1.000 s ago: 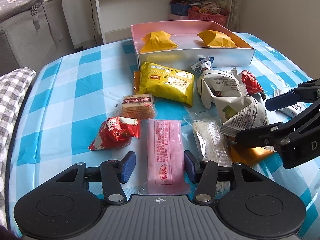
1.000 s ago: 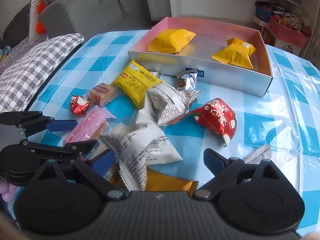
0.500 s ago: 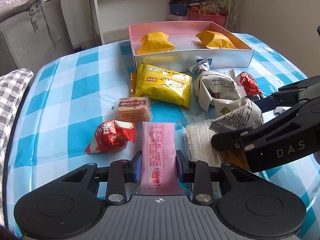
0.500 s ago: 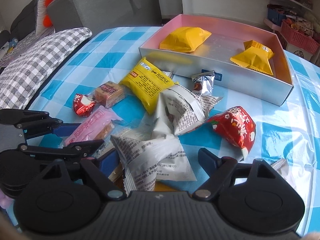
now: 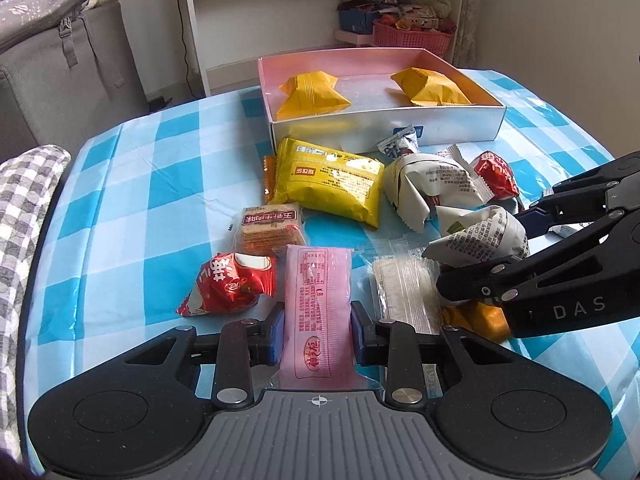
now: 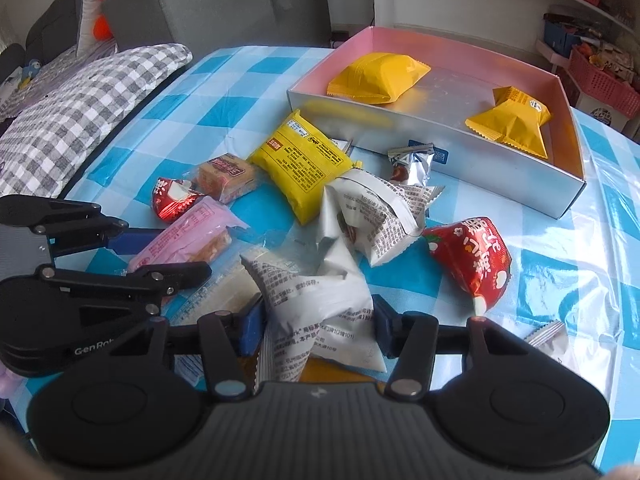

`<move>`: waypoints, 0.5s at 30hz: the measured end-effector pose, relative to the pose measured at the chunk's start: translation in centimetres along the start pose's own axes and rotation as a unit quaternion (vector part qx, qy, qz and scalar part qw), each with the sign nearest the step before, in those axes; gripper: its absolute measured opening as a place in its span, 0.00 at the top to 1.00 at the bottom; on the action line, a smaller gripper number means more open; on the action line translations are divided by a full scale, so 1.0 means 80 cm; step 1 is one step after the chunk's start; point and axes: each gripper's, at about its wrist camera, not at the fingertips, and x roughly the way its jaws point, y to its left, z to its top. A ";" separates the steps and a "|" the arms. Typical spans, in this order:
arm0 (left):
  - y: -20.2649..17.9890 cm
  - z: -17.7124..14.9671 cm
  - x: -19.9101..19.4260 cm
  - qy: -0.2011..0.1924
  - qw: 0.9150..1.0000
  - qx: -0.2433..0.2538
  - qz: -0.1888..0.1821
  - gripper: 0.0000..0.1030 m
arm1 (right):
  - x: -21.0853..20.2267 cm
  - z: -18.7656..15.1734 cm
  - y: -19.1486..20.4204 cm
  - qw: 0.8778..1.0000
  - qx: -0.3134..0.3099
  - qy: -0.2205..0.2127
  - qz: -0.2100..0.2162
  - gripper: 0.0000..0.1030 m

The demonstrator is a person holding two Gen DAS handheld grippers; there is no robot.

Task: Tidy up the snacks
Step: 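Grasp the pink wafer bar with the left tool while the right tool grasps a white triangular packet, then carry the pink bar and white packet into the box and release both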

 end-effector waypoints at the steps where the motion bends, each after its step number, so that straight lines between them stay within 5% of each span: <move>1: 0.000 0.001 -0.001 -0.001 1.000 0.000 0.000 0.71 | -0.002 0.000 0.000 1.000 0.001 -0.001 0.002 0.52; 15: 0.003 0.013 -0.028 -0.018 1.000 -0.004 -0.009 0.71 | -0.028 0.005 -0.002 1.000 0.009 -0.021 0.015 0.52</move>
